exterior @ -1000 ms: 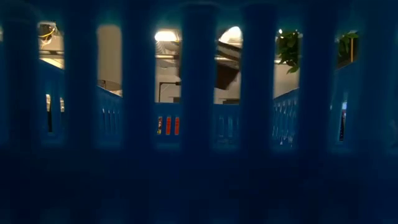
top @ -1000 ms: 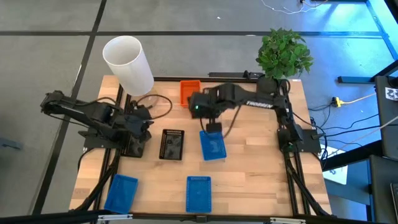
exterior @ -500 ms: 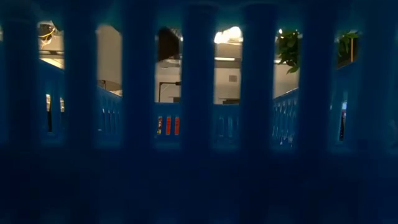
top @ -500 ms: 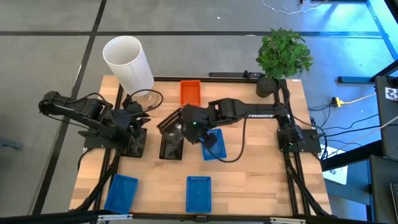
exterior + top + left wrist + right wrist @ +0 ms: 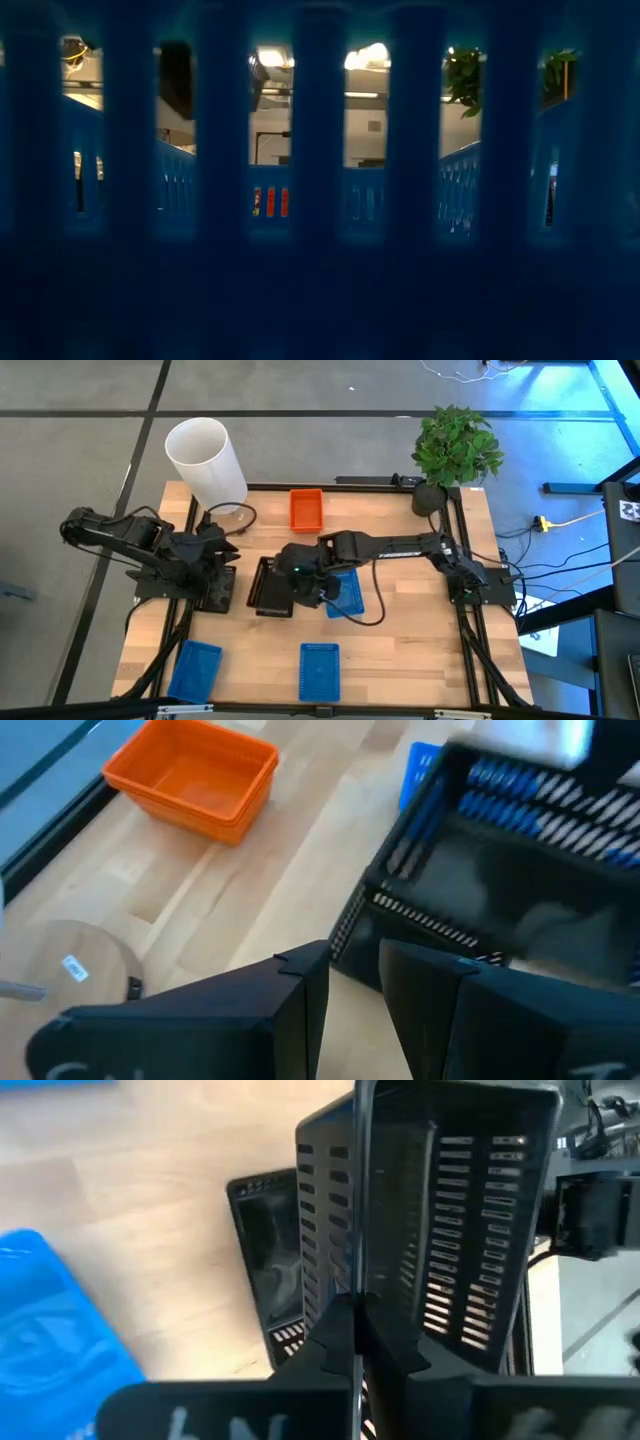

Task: Stack baskets by color
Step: Stack the top black bin on top of the bottom right black bin, then stack the left black bin on top of the right black bins

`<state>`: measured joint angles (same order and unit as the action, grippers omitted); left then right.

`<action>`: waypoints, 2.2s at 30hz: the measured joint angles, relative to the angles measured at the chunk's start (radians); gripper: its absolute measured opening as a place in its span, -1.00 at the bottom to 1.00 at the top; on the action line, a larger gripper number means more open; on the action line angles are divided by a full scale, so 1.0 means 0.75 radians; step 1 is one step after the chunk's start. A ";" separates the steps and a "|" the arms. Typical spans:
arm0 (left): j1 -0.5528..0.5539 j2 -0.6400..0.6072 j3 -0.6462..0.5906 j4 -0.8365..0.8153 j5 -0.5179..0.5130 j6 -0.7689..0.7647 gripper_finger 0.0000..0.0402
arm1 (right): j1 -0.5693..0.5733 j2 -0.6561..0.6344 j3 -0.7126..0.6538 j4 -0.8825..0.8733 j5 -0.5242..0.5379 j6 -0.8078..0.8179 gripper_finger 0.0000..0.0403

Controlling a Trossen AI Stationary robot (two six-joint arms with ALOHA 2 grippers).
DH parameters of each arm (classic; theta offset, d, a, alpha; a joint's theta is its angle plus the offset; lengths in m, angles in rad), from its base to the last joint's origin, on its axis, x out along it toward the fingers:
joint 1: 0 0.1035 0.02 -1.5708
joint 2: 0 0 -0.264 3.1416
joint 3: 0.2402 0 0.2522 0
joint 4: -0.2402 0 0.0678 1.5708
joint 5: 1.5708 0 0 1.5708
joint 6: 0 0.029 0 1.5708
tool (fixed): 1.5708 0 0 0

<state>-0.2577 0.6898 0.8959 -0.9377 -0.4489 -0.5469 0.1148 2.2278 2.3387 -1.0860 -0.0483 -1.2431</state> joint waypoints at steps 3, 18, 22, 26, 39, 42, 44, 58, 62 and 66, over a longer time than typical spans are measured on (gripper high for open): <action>0.000 -0.029 0.000 0.010 0.026 0.000 -0.58 | -0.021 0.042 0.000 0.048 0.001 -0.063 -0.99; 0.000 -0.207 0.000 0.004 0.186 0.115 -0.58 | -0.072 0.224 0.000 0.095 -0.054 -0.137 -0.99; 0.000 -0.241 0.000 0.004 0.183 0.118 -0.58 | -0.074 0.253 0.000 0.097 -0.053 -0.165 -0.99; 0.000 -0.263 0.000 0.004 0.183 0.118 -0.58 | -0.074 0.267 0.000 0.098 -0.024 -0.205 -0.88; 0.000 -0.269 0.000 0.004 0.182 0.111 -0.58 | -0.069 0.268 0.000 0.100 0.335 -0.164 -0.55; 0.000 -0.269 0.000 -0.010 0.188 0.059 -0.58 | -0.069 0.258 0.011 0.114 0.410 -0.059 -0.56; 0.000 -0.268 0.000 -0.058 0.195 -0.015 -0.58 | -0.070 0.240 0.023 0.110 0.412 0.054 -0.57; 0.000 -0.120 0.000 -0.244 0.353 -0.792 -0.62 | -0.082 -0.120 0.023 0.068 0.401 0.709 -0.57; 0.000 -0.013 0.000 -0.337 0.499 -0.933 -0.62 | -0.083 -0.218 0.023 0.070 0.401 0.813 -0.57; -0.001 0.070 0.000 -0.378 0.561 -0.908 -0.61 | -0.083 -0.287 0.023 0.069 0.401 0.840 -0.57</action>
<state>-0.2581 0.7425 0.8959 -1.2214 -0.0281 -1.2282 0.0525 2.0127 2.3558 -1.0340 0.2527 -0.6128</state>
